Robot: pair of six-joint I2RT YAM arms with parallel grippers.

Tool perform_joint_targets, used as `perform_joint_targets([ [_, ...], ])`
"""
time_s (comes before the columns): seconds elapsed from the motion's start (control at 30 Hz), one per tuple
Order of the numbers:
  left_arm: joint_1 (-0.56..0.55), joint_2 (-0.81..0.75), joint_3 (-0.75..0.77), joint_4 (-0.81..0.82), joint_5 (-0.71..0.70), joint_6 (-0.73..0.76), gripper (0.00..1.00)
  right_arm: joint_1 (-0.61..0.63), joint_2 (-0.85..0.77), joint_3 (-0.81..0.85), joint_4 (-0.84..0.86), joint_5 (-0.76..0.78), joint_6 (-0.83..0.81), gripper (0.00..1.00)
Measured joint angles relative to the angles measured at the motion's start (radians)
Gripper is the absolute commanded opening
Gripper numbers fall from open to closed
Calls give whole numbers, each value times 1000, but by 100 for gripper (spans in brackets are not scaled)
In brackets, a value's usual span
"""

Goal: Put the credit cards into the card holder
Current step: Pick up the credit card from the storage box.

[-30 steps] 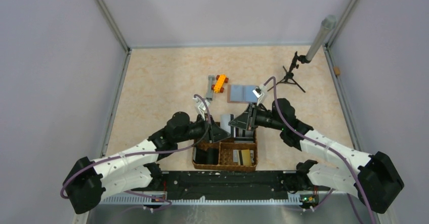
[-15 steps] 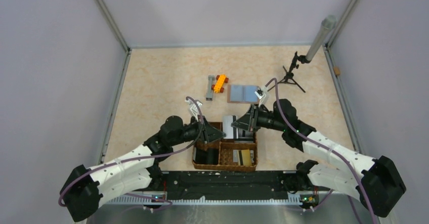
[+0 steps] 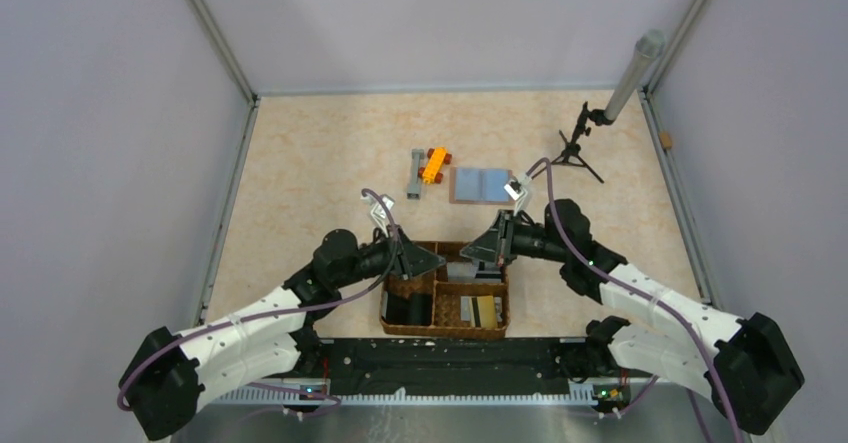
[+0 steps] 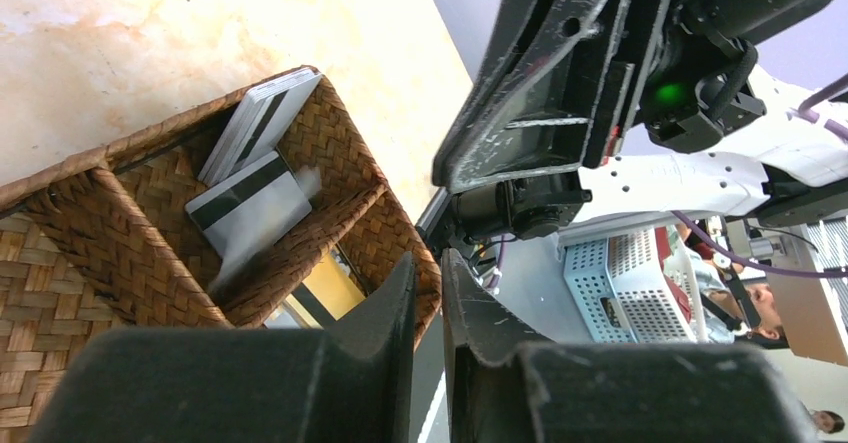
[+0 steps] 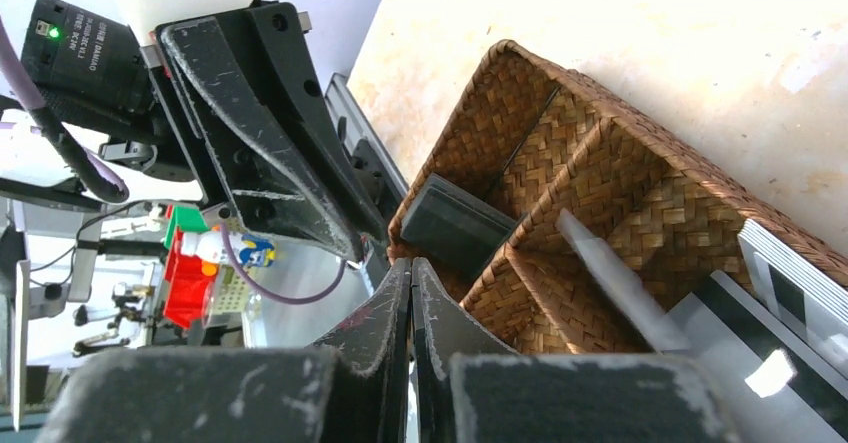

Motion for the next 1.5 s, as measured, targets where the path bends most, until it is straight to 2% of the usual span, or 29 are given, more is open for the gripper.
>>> perform_joint_targets([
  [0.13,12,-5,-3,-19,-17,2,23,-1,-27,0,-21,20,-23,0],
  [0.4,21,21,14,-132,-48,56,41,0,-32,51,-282,190,-150,35],
  [0.47,22,47,38,-167,-53,77,47,3,-32,84,-337,239,-185,40],
  [0.57,28,78,79,-213,-62,103,62,14,-6,128,-389,290,-232,44],
  [0.63,38,94,105,-241,-69,118,66,35,37,163,-422,327,-255,44],
  [0.83,64,121,164,-326,-119,146,61,125,158,211,-475,435,-253,45],
  [1.1,67,225,231,-398,-121,179,54,133,197,210,-488,513,-175,40],
  [1.5,67,320,241,-428,-84,182,49,159,268,194,-478,547,-121,34],
])
